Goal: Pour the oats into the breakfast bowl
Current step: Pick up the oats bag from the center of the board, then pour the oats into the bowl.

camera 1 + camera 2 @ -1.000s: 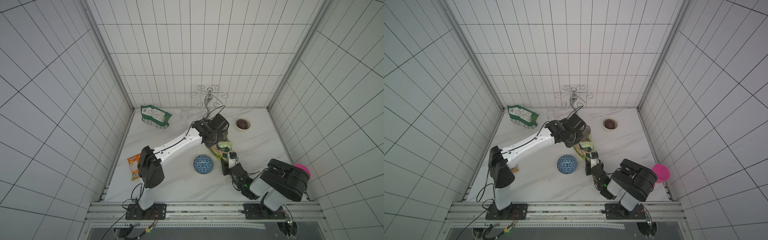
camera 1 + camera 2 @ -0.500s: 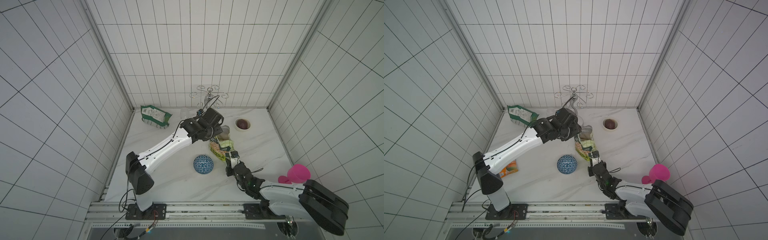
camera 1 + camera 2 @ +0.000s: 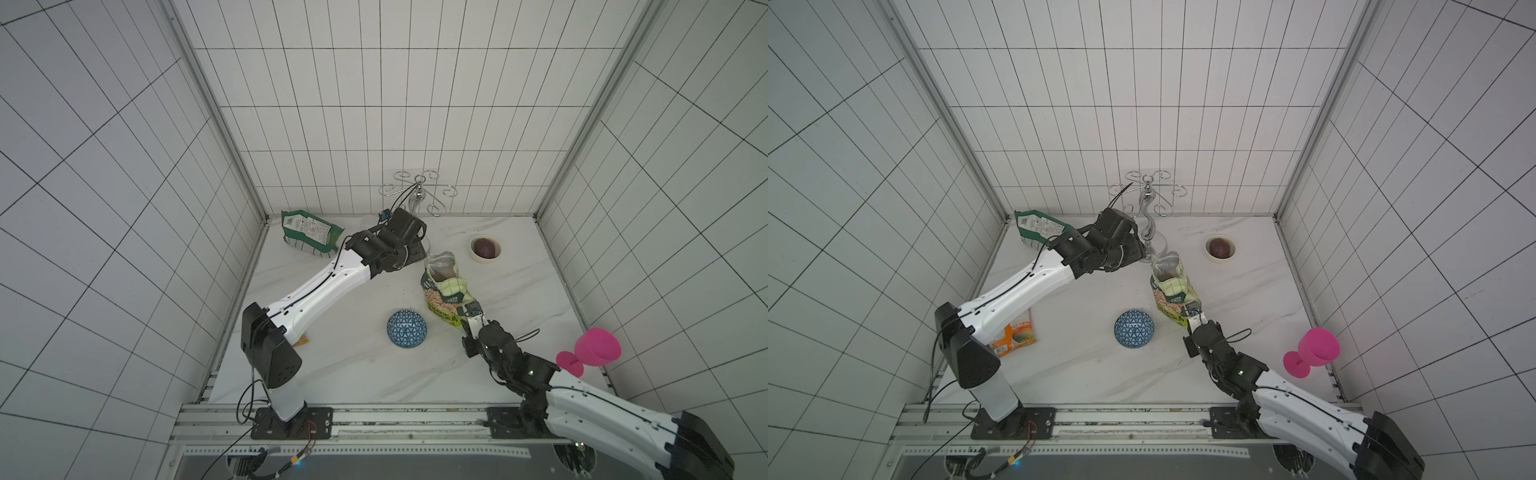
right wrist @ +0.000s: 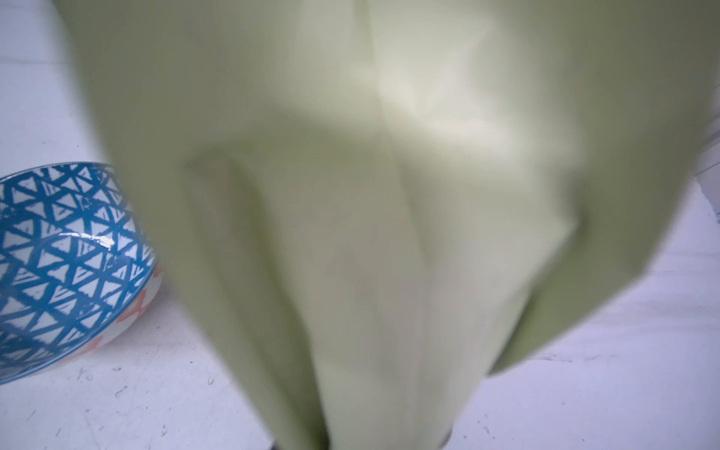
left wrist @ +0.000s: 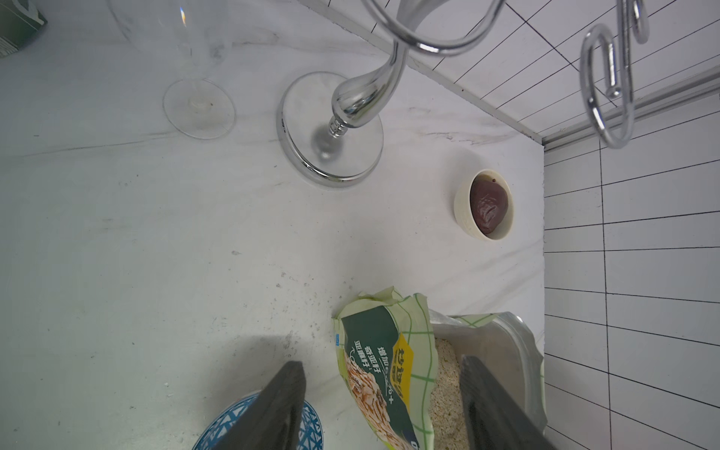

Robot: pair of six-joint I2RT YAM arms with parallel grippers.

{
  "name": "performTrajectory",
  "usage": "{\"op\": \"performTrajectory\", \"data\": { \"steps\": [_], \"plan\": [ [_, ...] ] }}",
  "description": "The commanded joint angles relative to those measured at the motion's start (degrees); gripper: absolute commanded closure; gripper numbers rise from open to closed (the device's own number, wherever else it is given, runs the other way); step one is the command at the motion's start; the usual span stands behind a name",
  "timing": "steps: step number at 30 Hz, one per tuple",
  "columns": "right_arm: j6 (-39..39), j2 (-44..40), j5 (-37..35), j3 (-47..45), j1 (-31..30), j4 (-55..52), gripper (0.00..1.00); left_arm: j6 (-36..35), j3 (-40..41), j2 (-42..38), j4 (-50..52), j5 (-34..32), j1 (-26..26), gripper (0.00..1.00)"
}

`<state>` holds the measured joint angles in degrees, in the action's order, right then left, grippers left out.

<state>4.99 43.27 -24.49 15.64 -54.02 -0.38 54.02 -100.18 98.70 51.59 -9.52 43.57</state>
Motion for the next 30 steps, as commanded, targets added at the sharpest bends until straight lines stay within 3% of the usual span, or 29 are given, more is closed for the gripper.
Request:
{"op": "performTrajectory", "data": {
  "steps": [1,16,30],
  "plan": [
    [-3.93,-0.7,-0.51,5.35,-0.12,0.77,1.0,-3.25,2.4,-3.22,-1.86,0.01,-1.04,0.35],
    [-10.67,4.44,-3.24,22.16,-0.17,-18.42,1.0,-4.3,14.09,-10.2,-5.38,1.21,-6.24,0.39],
    [-18.25,-0.17,-0.38,25.61,0.98,-26.14,1.0,-5.06,20.06,-10.43,-10.36,11.51,-6.42,0.47]
  ]
}}
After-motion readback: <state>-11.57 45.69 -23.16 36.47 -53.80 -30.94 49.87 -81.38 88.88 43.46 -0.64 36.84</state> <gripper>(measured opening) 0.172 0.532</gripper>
